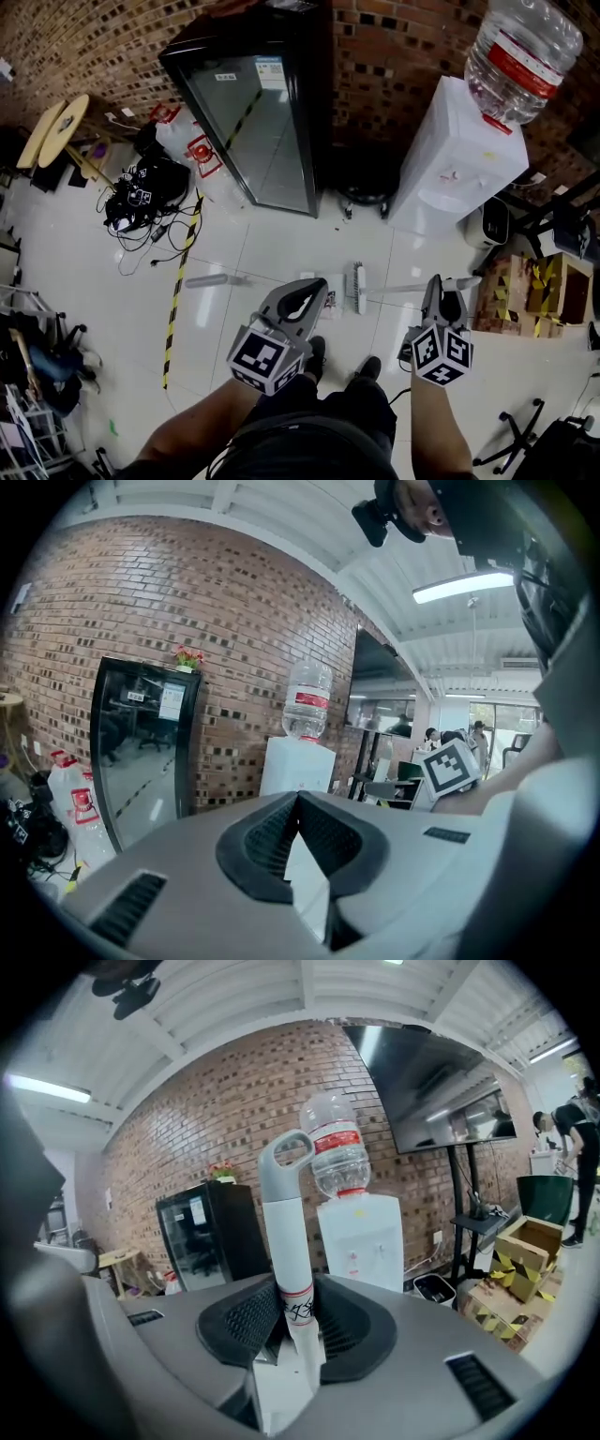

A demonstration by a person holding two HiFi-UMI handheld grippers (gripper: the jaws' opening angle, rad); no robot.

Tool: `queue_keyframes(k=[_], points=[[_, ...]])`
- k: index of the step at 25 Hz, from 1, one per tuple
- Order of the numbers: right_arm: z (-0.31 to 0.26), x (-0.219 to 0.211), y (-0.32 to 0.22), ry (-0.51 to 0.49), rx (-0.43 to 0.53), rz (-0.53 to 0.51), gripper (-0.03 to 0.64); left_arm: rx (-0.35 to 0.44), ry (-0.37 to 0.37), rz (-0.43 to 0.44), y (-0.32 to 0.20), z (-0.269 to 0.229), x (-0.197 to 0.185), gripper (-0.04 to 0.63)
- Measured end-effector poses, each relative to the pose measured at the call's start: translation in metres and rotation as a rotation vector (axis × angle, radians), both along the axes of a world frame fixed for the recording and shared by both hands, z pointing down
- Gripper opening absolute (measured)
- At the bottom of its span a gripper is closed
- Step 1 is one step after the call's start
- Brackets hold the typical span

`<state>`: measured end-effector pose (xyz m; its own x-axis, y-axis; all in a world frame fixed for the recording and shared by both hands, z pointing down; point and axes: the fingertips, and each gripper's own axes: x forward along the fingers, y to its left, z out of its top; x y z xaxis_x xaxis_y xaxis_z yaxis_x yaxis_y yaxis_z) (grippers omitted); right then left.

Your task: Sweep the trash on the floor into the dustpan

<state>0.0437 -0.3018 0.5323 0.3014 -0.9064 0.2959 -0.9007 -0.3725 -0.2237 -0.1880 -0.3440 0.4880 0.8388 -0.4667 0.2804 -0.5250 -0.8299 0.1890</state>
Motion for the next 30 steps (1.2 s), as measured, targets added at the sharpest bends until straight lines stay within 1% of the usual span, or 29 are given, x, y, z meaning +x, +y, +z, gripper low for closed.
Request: queue_keyframes(k=[4,9,12,15,17,20,26,30], points=[[-0.023,0.016,0.006,0.046,0.042,-0.096,0.126,0.01,-0.001,-0.031,0.003,0.0,0.028,0.002],[-0.047,0.032,0.015,0.083,0.097,-0.28,0.121,0.004,-0.012,-0.086,0.009,0.011,0.064,0.002],[-0.058,0.035,0.02,0.094,0.134,-0.437,0.121,-0.032,-0.001,-0.169,0.014,0.02,0.073,0.002],[-0.056,0.033,0.026,0.096,0.155,-0.614,0.121,-0.048,-0.006,-0.215,0.029,0.03,0.078,0.002],[-0.048,0.035,0.032,0.084,0.161,-0.693,0.121,-0.055,-0.017,-0.243,0.04,0.039,0.078,0.002],[-0.037,0.034,0.042,0.07,0.163,-0.782,0.121,-0.068,-0.031,-0.294,0.058,0.046,0.071,0.002],[-0.016,0.018,0.053,0.087,0.116,-0.891,0.115,-0.068,-0.044,-0.356,0.079,0.036,0.053,0.002],[0.007,-0.013,0.06,0.103,0.067,-0.967,0.116,-0.053,-0.041,-0.377,0.078,0.029,0.042,0.002]])
